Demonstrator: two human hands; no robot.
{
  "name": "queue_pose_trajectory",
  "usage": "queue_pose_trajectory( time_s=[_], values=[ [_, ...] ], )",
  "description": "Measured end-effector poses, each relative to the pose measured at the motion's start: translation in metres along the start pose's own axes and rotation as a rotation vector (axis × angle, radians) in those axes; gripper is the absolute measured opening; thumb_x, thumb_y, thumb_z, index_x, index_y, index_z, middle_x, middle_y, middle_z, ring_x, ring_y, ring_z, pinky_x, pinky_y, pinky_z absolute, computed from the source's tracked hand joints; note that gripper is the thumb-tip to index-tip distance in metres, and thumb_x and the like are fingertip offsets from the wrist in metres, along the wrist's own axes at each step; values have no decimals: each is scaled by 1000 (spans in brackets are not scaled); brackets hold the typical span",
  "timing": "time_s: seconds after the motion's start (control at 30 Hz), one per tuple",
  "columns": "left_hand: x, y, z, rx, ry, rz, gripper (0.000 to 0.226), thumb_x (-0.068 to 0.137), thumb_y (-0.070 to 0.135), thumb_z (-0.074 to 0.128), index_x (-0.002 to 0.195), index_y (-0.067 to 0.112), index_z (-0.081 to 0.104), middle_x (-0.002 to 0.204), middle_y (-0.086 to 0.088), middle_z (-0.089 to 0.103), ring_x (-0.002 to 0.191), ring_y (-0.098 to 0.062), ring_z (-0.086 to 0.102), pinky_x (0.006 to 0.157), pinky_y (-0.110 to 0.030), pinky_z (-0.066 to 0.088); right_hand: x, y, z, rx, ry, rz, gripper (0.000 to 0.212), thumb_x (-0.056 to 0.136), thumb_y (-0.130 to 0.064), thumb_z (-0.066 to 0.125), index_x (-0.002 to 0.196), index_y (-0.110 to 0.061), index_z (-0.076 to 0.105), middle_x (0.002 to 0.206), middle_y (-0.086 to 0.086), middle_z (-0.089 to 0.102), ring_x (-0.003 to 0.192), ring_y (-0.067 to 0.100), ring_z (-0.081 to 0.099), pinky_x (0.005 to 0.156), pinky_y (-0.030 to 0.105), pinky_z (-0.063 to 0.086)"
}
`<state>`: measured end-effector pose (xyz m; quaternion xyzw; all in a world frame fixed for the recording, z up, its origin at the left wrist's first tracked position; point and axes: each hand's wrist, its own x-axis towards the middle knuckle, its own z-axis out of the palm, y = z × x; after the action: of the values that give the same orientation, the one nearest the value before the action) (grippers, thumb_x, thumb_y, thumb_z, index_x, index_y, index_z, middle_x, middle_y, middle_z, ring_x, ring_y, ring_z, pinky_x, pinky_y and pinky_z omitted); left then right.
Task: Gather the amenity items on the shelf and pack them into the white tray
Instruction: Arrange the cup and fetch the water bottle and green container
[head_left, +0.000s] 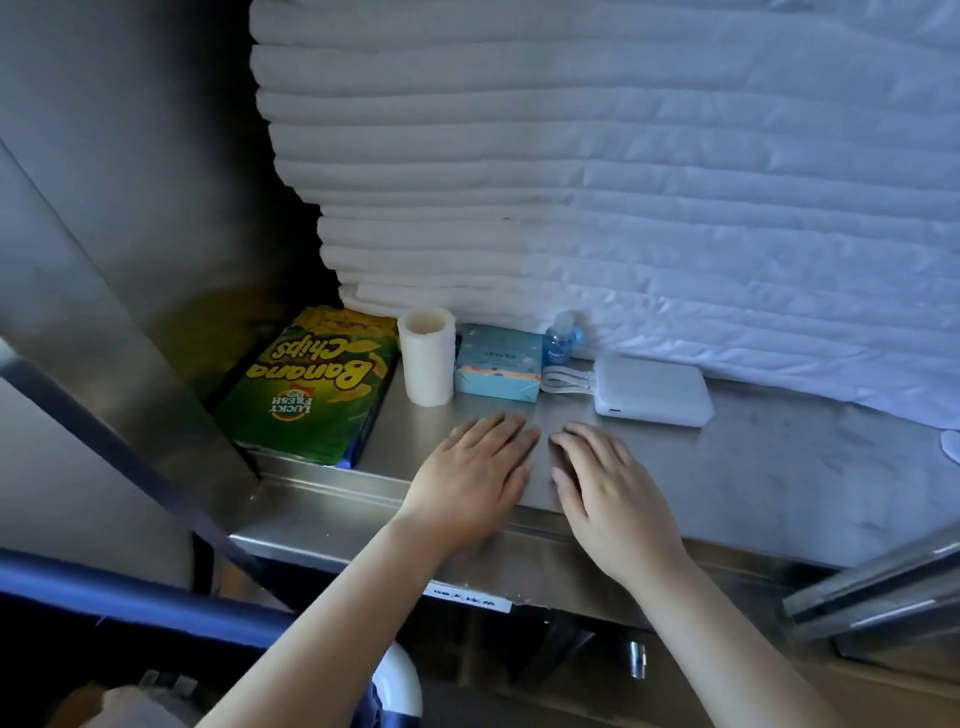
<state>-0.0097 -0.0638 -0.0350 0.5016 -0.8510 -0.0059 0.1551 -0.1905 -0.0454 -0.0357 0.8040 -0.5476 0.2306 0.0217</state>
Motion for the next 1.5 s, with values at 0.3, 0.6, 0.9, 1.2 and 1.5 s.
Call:
queue_pose_trajectory(
  time_s=[0.3, 0.6, 0.9, 1.2, 1.5],
  values=[
    [-28, 23, 5, 188, -56, -185, 56, 96, 53, 20, 145, 28, 30, 153, 3, 27, 141, -17, 18, 113, -36, 11, -24, -1, -6, -51, -69, 17, 43, 97, -34, 43, 133, -11, 51, 140, 9, 49, 131, 27, 42, 107, 37, 34],
    [-74, 139, -16, 41, 11, -175, 58, 94, 56, 32, 141, 24, 39, 143, 4, 42, 139, -18, 26, 113, -34, 18, -132, 11, -98, -20, -154, 45, 48, 96, -40, 43, 139, -21, 41, 138, -6, 44, 128, 13, 39, 98, 28, 38],
    [-80, 364, -77, -136, 118, 319, 63, 90, 58, 19, 133, 22, 48, 136, 3, 49, 128, -18, 42, 103, -33, 34, -319, 62, -284, -249, 152, 341, 49, 91, -49, 42, 133, -23, 47, 137, -8, 45, 124, 13, 44, 100, 30, 41],
    [-82, 585, -91, -276, 67, 840, 68, 89, 64, 12, 140, 27, 39, 145, 6, 38, 135, -13, 31, 108, -32, 27, -504, 83, -411, -494, 357, 798, 56, 88, -57, 41, 134, -24, 45, 136, -7, 45, 125, 13, 41, 100, 28, 37],
    [-88, 776, -69, -394, -15, 1240, 70, 85, 63, 7, 143, 32, 31, 151, 9, 28, 138, -10, 22, 111, -29, 19, -635, 108, -481, -591, 474, 1228, 56, 89, -48, 53, 136, -20, 43, 139, -3, 44, 128, 14, 38, 105, 27, 31]
  ],
)
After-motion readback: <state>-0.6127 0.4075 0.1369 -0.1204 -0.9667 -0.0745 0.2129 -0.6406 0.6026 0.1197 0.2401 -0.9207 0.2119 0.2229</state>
